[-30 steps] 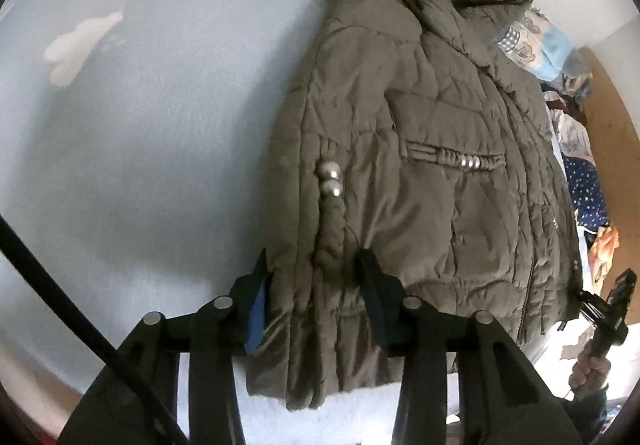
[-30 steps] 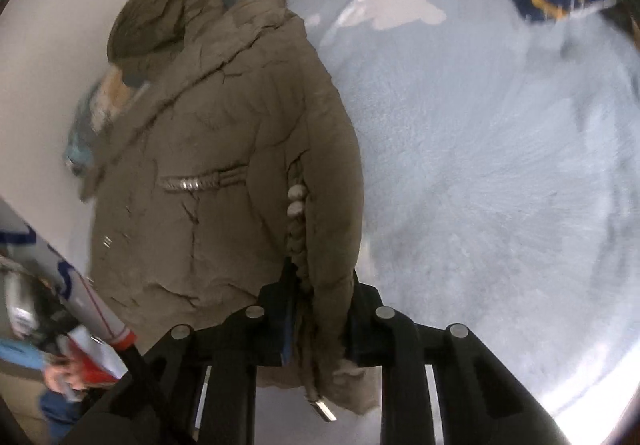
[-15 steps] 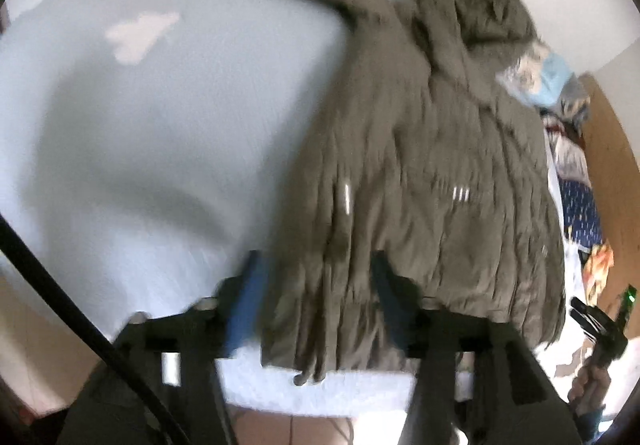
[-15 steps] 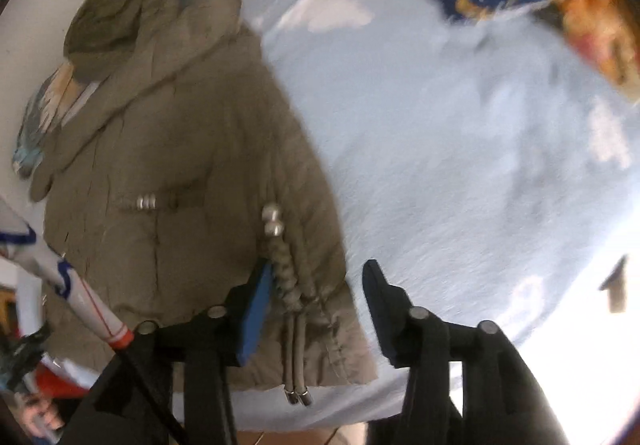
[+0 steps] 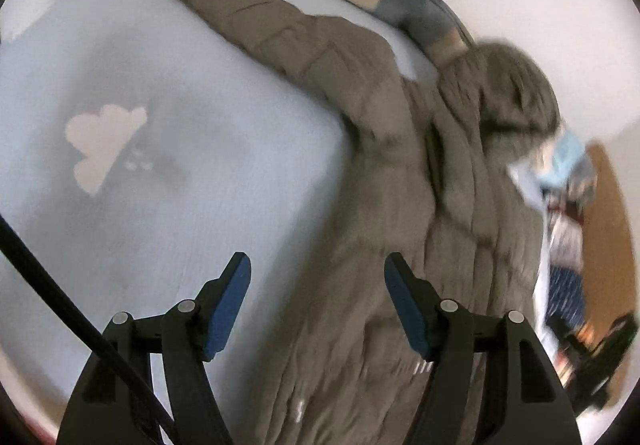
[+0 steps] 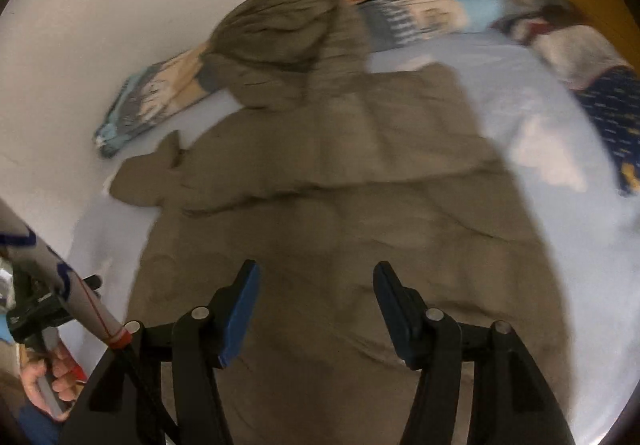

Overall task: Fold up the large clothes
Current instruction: 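Move the left gripper to the other sleeve cuff and grasp it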

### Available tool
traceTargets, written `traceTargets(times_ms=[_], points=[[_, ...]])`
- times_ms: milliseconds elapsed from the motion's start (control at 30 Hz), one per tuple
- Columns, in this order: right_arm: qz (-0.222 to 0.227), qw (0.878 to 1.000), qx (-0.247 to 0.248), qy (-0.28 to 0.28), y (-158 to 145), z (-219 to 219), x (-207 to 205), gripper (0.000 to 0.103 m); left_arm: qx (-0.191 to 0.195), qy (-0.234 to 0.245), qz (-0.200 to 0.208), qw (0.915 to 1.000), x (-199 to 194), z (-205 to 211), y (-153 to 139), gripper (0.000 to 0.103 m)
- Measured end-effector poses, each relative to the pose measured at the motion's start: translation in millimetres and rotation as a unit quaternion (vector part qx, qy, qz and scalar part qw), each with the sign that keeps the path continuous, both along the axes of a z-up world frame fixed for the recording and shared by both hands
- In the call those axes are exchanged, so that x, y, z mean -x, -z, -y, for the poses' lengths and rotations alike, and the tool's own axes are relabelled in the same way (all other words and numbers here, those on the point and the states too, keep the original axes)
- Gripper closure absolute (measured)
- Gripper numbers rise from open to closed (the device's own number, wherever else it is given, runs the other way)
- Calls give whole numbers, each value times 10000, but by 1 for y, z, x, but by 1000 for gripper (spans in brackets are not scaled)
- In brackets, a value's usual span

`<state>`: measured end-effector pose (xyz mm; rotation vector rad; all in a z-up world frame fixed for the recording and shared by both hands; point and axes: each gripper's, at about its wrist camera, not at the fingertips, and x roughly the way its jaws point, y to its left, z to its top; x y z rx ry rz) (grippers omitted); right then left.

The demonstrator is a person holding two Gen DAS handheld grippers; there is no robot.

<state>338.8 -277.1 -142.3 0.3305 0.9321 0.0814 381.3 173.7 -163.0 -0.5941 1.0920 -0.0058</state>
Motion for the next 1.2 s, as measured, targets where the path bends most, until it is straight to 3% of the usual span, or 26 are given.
traceTargets(times_ms=[100, 200, 233, 300, 600, 800, 1033, 1200], points=[[170, 9996, 120, -181, 11, -29, -37, 40, 144, -362, -42, 9992, -25, -20, 10, 35], [203, 9971, 643, -359, 25, -53, -55, 40, 60, -676, -112, 9976, -52, -47, 14, 35], [-83, 9979, 521, -387, 39, -56, -60, 40, 53, -811, -108, 9966, -62, -59, 14, 35], [-81, 9986, 370, -372, 39, -54, -59, 40, -2, -982, -126, 9951, -81, -77, 15, 35], [446, 9982, 165, -368, 15, -37, -30, 40, -275, -1487, -154, 9884, -164, -152, 19, 35], [472, 9977, -180, -445, 13, -33, -27, 40, -7, -1679, -44, 9858, -193, -182, 32, 35], [402, 9974, -254, -546, 15, -37, -28, 40, 688, -2183, 373, 9727, -210, -222, 50, 35], [311, 9967, -448, -608, 18, -39, -28, 40, 543, -2280, 458, 9711, -224, -233, 57, 37]])
